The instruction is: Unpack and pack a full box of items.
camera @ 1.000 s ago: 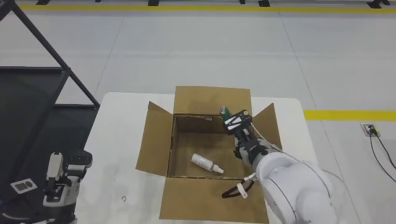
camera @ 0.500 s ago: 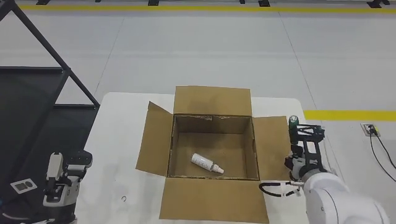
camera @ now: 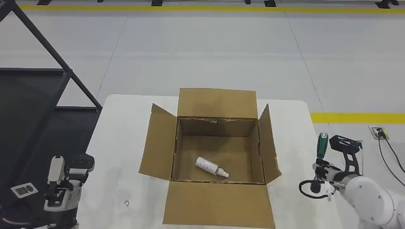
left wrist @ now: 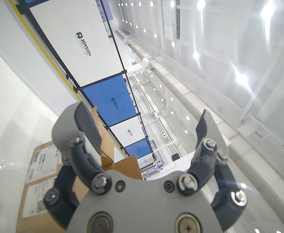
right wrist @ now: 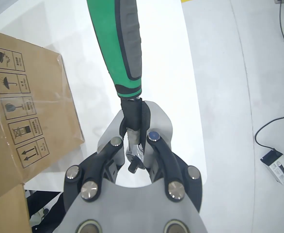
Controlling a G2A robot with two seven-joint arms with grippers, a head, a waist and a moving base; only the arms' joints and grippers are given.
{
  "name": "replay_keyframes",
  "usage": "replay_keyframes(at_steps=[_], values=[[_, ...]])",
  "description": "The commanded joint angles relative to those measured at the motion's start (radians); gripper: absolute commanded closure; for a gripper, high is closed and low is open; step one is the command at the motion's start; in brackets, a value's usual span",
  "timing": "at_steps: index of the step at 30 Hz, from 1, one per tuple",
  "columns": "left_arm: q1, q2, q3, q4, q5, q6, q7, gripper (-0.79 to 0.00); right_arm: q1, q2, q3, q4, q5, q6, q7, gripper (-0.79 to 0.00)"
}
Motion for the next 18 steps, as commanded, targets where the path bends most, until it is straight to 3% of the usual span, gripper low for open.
replay_keyframes(at_steps=[1,6,18], values=[[0.000,0.000,0.000,0.000,0.000,0.000,0.000,-0.785,0.025,0.004,-0.001,0.073,0.018,-0.049,-0.020,0.000],[0.000,0.000,0.000,0.000,0.000,0.000,0.000,-0.785,0.109,0.013,-0.032,0.242,0.031,-0.120,-0.039,0.000],[0.000,0.000,0.000,0.000,0.000,0.000,0.000,-0.785,0.102,0.014,-0.056,0.249,0.009,-0.135,-0.064,0.000]])
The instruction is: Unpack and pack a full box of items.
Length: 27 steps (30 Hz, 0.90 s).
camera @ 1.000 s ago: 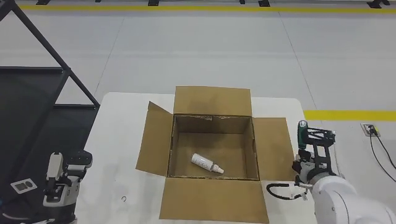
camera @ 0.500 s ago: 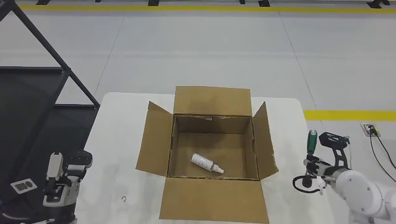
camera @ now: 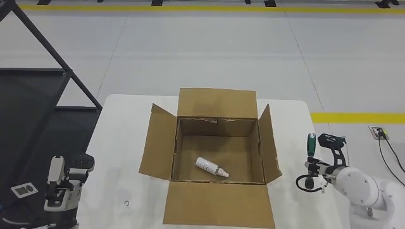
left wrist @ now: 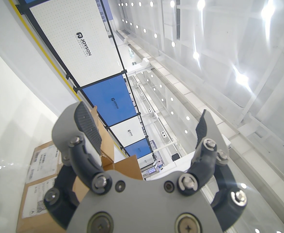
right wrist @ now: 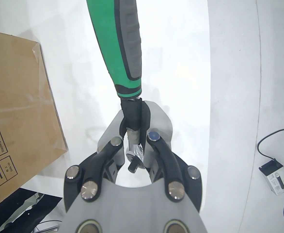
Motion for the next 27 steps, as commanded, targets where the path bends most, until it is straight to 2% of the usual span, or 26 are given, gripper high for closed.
replay_keyframes(at_steps=[1,5,12,27], values=[[0.000,0.000,0.000,0.000,0.000,0.000,0.000,-0.785,0.006,0.002,-0.027,0.014,-0.028,-0.007,-0.013,0.000],[0.000,0.000,0.000,0.000,0.000,0.000,0.000,-0.785,0.054,0.009,-0.064,0.073,-0.068,-0.055,0.001,0.000],[0.000,0.000,0.000,0.000,0.000,0.000,0.000,-0.785,0.147,0.015,-0.128,0.198,-0.136,-0.059,0.023,0.000],[0.000,0.000,0.000,0.000,0.000,0.000,0.000,-0.785,0.216,0.026,-0.158,0.334,-0.173,-0.039,0.026,0.000]])
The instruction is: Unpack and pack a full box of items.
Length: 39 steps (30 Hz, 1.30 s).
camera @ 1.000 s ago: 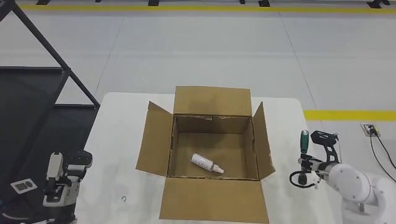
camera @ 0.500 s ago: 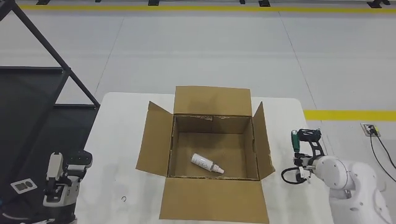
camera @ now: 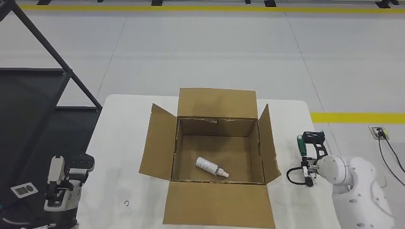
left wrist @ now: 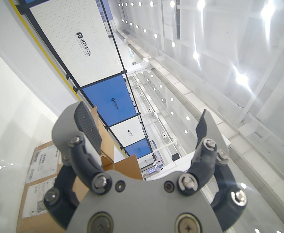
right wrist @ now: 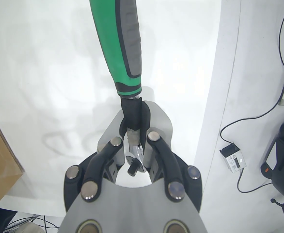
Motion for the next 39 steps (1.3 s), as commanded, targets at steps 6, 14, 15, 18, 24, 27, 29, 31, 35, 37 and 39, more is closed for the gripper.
replay_keyframes(at_steps=[6,14,15,18,24,27,29,31,35,37,39], values=[[0.000,0.000,0.000,0.000,0.000,0.000,0.000,-0.785,0.011,0.006,0.001,0.030,0.014,-0.005,-0.005,-0.058],[0.000,0.000,0.000,0.000,0.000,0.000,0.000,-0.785,0.012,0.013,0.002,0.031,0.025,-0.005,-0.004,-0.240],[0.000,0.000,0.000,0.000,0.000,0.000,0.000,-0.785,0.010,0.014,0.004,0.027,0.027,-0.005,-0.003,-0.262],[0.000,0.000,0.000,0.000,0.000,0.000,0.000,-0.785,0.001,0.017,0.010,0.008,0.031,-0.005,0.000,-0.311],[0.000,0.000,0.000,0.000,0.000,0.000,0.000,-0.785,-0.064,0.023,0.065,-0.153,0.123,0.007,-0.038,-0.323],[0.000,0.000,0.000,0.000,0.000,0.000,0.000,-0.785,-0.131,0.024,0.107,-0.307,0.212,0.013,-0.064,-0.351],[0.000,0.000,0.000,0.000,0.000,0.000,0.000,-0.785,-0.180,0.024,0.133,-0.412,0.275,0.010,-0.083,-0.363],[0.000,0.000,0.000,0.000,0.000,0.000,0.000,-0.785,-0.222,0.024,0.156,-0.510,0.338,-0.002,-0.103,-0.372],[0.000,0.000,0.000,0.000,0.000,0.000,0.000,-0.785,-0.282,0.025,0.168,-0.668,0.419,-0.020,-0.117,-0.379],[0.000,0.000,0.000,0.000,0.000,0.000,0.000,-0.785,-0.303,0.026,0.167,-0.732,0.447,-0.022,-0.132,-0.388],[0.000,0.000,0.000,0.000,0.000,0.000,0.000,-0.785,-0.325,0.027,0.160,-0.794,0.473,-0.035,-0.152,-0.391]])
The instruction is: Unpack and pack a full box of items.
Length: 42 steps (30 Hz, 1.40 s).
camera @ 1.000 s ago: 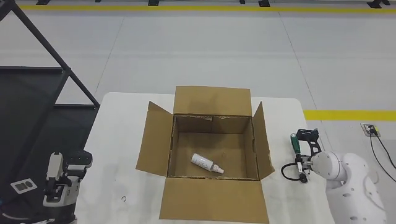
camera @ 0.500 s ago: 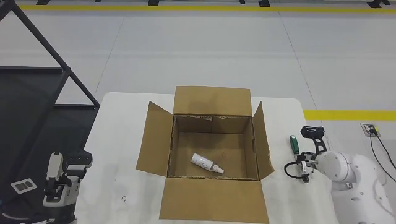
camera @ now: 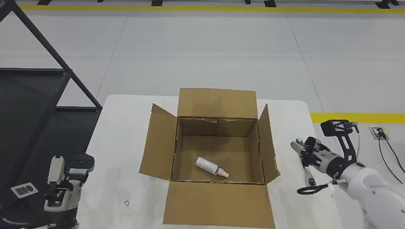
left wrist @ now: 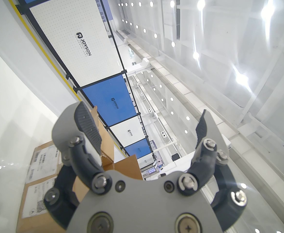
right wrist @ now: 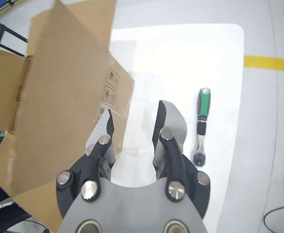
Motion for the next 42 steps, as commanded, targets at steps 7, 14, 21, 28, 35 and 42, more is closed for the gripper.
replay_keyframes(at_steps=[7,14,21,28,35,42], values=[[0.000,0.000,0.000,0.000,0.000,0.000,0.000,-0.785,-0.065,0.002,-0.079,-0.183,0.007,0.025,-0.046,-0.785],[0.000,0.000,0.000,0.000,0.000,0.000,0.000,-0.785,-0.065,0.002,-0.079,-0.183,0.007,0.025,-0.046,-0.785],[0.000,0.000,0.000,0.000,0.000,0.000,0.000,-0.785,-0.065,0.002,-0.079,-0.183,0.007,0.025,-0.046,-0.785],[-0.007,0.002,0.001,0.001,0.022,0.017,-0.027,-0.785,0.015,0.008,-0.204,-0.199,-0.075,-0.149,-0.152,-0.785],[0.014,0.002,-0.018,0.016,0.019,0.002,-0.058,-0.785,0.269,-0.001,-0.555,-0.197,-0.202,-0.193,0.022,-0.785],[0.049,0.002,-0.056,0.021,0.001,-0.025,-0.076,-0.785,0.573,-0.056,-0.867,0.092,-0.243,-0.080,0.156,-0.785]])
